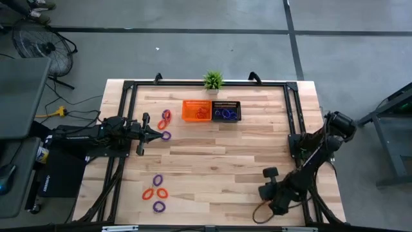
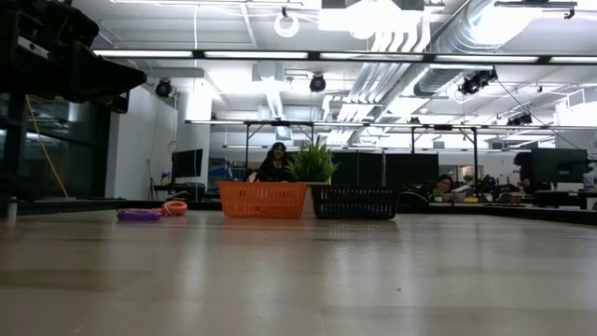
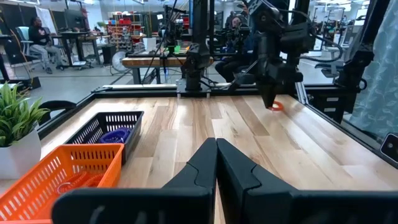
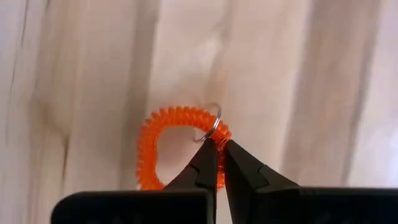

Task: Sort spring keychains into baskets
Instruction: Put the orange spring keychain into the orange basket

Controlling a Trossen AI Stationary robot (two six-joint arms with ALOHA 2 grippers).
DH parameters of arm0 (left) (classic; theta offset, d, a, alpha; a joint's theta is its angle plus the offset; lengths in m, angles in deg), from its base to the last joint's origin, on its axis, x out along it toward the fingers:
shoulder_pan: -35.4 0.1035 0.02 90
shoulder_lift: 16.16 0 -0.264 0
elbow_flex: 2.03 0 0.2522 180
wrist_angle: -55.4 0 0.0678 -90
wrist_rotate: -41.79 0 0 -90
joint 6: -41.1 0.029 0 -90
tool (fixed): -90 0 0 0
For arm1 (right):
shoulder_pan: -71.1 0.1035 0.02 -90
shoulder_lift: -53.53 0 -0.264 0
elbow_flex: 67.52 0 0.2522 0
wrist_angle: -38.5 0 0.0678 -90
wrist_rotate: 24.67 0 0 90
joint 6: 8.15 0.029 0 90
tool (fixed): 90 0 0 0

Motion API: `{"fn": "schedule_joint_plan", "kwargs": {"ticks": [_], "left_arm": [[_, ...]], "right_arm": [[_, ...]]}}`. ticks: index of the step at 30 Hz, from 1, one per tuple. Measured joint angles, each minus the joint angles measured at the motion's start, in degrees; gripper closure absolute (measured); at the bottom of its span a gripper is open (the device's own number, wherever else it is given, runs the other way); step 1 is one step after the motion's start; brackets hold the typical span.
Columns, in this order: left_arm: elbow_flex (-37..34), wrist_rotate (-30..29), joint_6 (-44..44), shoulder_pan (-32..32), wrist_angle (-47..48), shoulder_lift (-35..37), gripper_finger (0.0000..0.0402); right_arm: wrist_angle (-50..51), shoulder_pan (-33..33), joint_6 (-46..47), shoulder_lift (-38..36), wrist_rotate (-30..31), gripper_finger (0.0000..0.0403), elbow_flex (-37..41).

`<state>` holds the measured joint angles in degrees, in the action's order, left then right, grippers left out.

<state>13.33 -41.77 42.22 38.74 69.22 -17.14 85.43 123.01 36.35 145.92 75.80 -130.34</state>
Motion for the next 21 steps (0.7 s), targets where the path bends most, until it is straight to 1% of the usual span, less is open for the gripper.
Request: {"fn": "schedule_joint_plan", "kwargs": {"ticks": [5, 14, 17, 21], "left_arm": [[-0.01, -0.01, 0.01, 0.02, 0.0, -0.01, 0.0401], [-0.01, -0.02, 0.01, 0.02, 0.0, -0.01, 0.0401], [0.0, -0.02, 0.02, 0.0, 0.0, -0.02, 0.0401], [-0.01, -0.01, 0.01, 0.02, 0.0, -0.01, 0.0401]], "right_arm": [[0.78, -6.98, -2.81, -3.54, 1.48, 0.0394, -0.13], [-0.43, -23.16, -11.08, -10.12, 2.05, 0.0394, -0.31], [0.48, -28.52, -14.97, -10.37, 1.99, 0.0395, -2.45], [0.5, -35.08, -21.66, -9.89, 1.93, 0.0396, -7.6]]}}
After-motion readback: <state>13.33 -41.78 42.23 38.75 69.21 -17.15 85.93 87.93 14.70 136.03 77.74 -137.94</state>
